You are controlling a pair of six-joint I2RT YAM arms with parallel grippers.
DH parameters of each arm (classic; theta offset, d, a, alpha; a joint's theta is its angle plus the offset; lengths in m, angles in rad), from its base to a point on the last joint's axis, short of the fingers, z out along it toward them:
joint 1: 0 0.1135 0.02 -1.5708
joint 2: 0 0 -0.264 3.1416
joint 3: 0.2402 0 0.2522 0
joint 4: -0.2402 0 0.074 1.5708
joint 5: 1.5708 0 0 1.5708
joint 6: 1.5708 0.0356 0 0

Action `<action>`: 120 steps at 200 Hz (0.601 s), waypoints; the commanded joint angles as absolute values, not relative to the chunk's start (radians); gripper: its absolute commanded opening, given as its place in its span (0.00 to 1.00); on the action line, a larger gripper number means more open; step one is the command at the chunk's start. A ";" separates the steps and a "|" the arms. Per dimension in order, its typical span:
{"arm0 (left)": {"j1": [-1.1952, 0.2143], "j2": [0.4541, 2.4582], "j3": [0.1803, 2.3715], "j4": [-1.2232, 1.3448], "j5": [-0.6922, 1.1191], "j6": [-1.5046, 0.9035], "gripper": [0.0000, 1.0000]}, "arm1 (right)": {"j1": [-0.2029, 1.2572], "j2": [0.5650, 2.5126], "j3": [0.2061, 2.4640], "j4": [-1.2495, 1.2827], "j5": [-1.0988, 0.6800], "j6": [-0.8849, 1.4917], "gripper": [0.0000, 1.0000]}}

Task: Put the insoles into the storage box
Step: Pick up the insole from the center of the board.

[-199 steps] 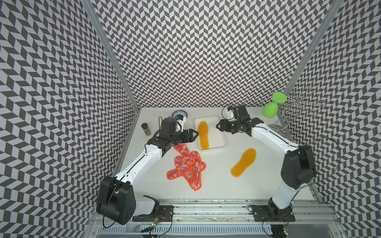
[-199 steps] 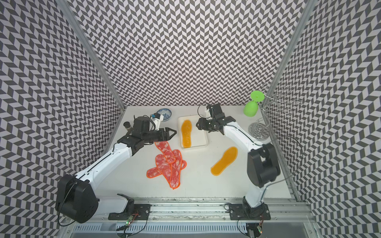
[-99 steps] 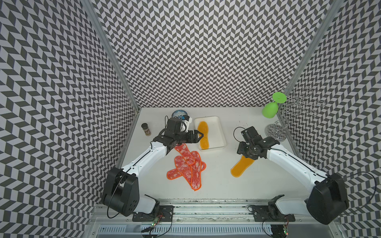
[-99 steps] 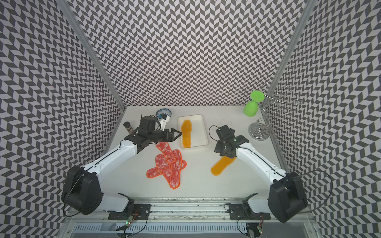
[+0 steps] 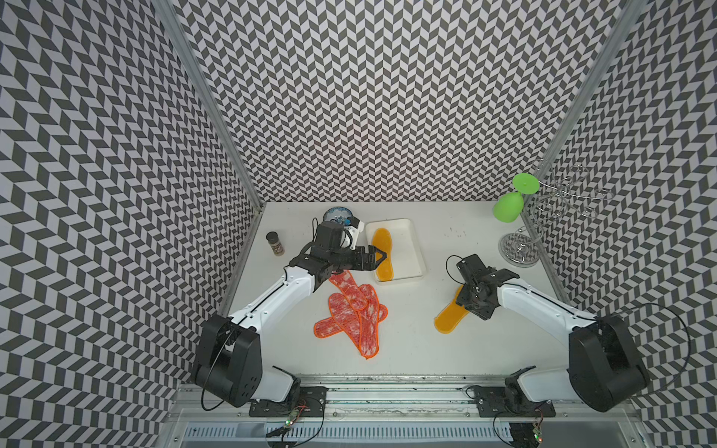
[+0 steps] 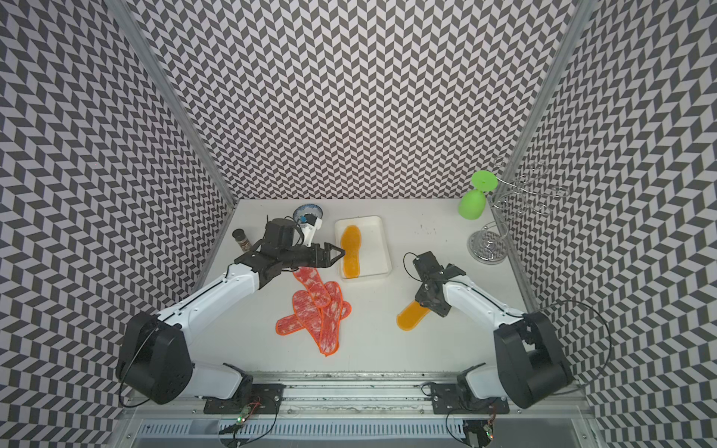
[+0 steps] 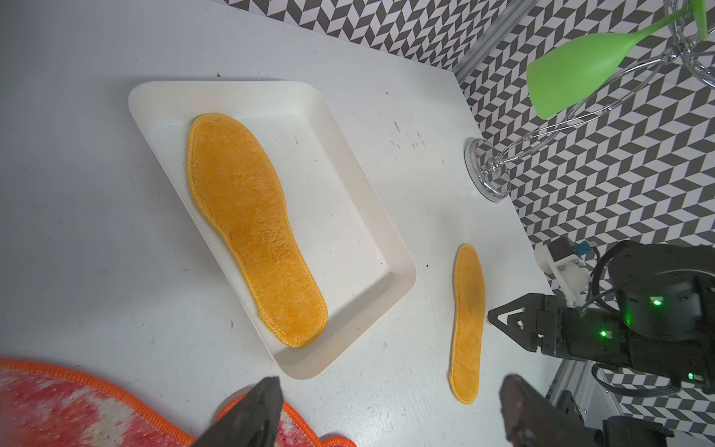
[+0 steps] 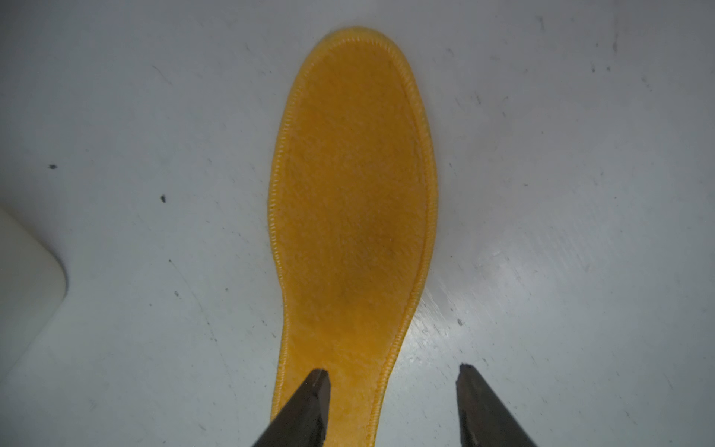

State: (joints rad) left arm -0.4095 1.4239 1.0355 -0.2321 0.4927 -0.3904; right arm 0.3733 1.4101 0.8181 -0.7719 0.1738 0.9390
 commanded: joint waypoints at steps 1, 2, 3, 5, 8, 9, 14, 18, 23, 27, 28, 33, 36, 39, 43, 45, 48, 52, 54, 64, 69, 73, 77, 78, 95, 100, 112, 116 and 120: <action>-0.415 1.421 1.057 -0.210 0.509 -0.379 0.95 | 0.354 1.433 0.796 -0.713 0.162 0.964 0.53; -0.416 1.421 1.057 -0.210 0.509 -0.379 0.95 | 0.352 1.433 0.794 -0.712 0.161 0.964 0.53; -0.416 1.421 1.058 -0.209 0.509 -0.380 0.96 | 0.351 1.434 0.794 -0.709 0.159 0.962 0.53; -0.415 1.421 1.057 -0.209 0.509 -0.380 0.96 | 0.349 1.434 0.792 -0.706 0.157 0.962 0.53; -0.415 1.421 1.057 -0.210 0.509 -0.378 0.97 | 0.348 1.436 0.788 -0.700 0.155 0.960 0.53; -0.415 1.421 1.057 -0.210 0.509 -0.378 0.97 | 0.348 1.437 0.787 -0.697 0.155 0.960 0.52; -0.416 1.423 1.058 -0.210 0.509 -0.379 0.98 | 0.346 1.437 0.783 -0.688 0.152 0.958 0.52; -0.416 1.423 1.059 -0.210 0.509 -0.379 0.98 | 0.344 1.441 0.777 -0.679 0.145 0.955 0.52; -0.417 1.424 1.059 -0.210 0.509 -0.378 0.98 | 0.340 1.447 0.773 -0.670 0.135 0.951 0.52; -0.416 1.424 1.059 -0.210 0.509 -0.378 0.99 | 0.338 1.453 0.772 -0.666 0.128 0.949 0.52; -0.417 1.424 1.059 -0.210 0.510 -0.378 0.99 | 0.338 1.455 0.771 -0.666 0.127 0.948 0.52; -0.417 1.424 1.059 -0.210 0.512 -0.379 1.00 | 0.336 1.463 0.768 -0.659 0.121 0.945 0.52; -0.419 1.425 1.059 -0.209 0.511 -0.380 1.00 | 0.335 1.467 0.766 -0.656 0.117 0.944 0.52; -0.419 1.424 1.059 -0.209 0.511 -0.379 1.00 | 0.333 1.471 0.765 -0.649 0.114 0.942 0.51; -0.419 1.425 1.059 -0.209 0.512 -0.379 1.00 | 0.333 1.476 0.763 -0.644 0.112 0.940 0.51; -0.419 1.425 1.059 -0.210 0.513 -0.379 1.00 | 0.332 1.478 0.763 -0.641 0.112 0.939 0.51; -0.421 1.425 1.059 -0.209 0.514 -0.379 1.00 | 0.331 1.482 0.762 -0.640 0.110 0.940 0.51; -0.421 1.425 1.060 -0.209 0.514 -0.379 1.00 | 0.331 1.486 0.761 -0.634 0.110 0.938 0.50; -0.422 1.425 1.059 -0.210 0.514 -0.379 1.00 | 0.332 1.488 0.761 -0.633 0.111 0.937 0.50; -0.423 1.426 1.057 -0.210 0.514 -0.379 1.00 | 0.331 1.500 0.759 -0.627 0.108 0.937 0.49; -0.424 1.425 1.058 -0.212 0.515 -0.379 1.00 | 0.330 1.507 0.758 -0.626 0.107 0.937 0.49; -0.423 1.425 1.057 -0.210 0.515 -0.379 1.00 | 0.331 1.511 0.758 -0.625 0.107 0.938 0.48; -0.424 1.426 1.057 -0.210 0.515 -0.379 1.00 | 0.330 1.517 0.756 -0.626 0.108 0.940 0.48; -0.424 1.425 1.057 -0.210 0.515 -0.380 1.00 | 0.330 1.519 0.756 -0.627 0.109 0.941 0.47; -0.424 1.429 1.059 -0.211 0.517 -0.379 1.00 | 0.326 1.547 0.752 -0.631 0.112 0.950 0.45; -0.425 1.429 1.058 -0.210 0.517 -0.379 1.00 | 0.323 1.555 0.749 -0.626 0.107 0.950 0.44; -0.426 1.431 1.062 -0.210 0.518 -0.379 1.00 | 0.316 1.574 0.744 -0.618 0.101 0.947 0.43; -0.426 1.432 1.062 -0.213 0.519 -0.379 1.00 | 0.315 1.579 0.741 -0.613 0.100 0.944 0.42; -0.426 1.431 1.063 -0.212 0.520 -0.380 1.00 | 0.313 1.584 0.739 -0.607 0.098 0.942 0.41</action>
State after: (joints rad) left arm -0.4194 1.4250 1.0355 -0.2321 0.5003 -0.3897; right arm 0.3309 1.5124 0.7742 -0.6556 0.1162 0.9440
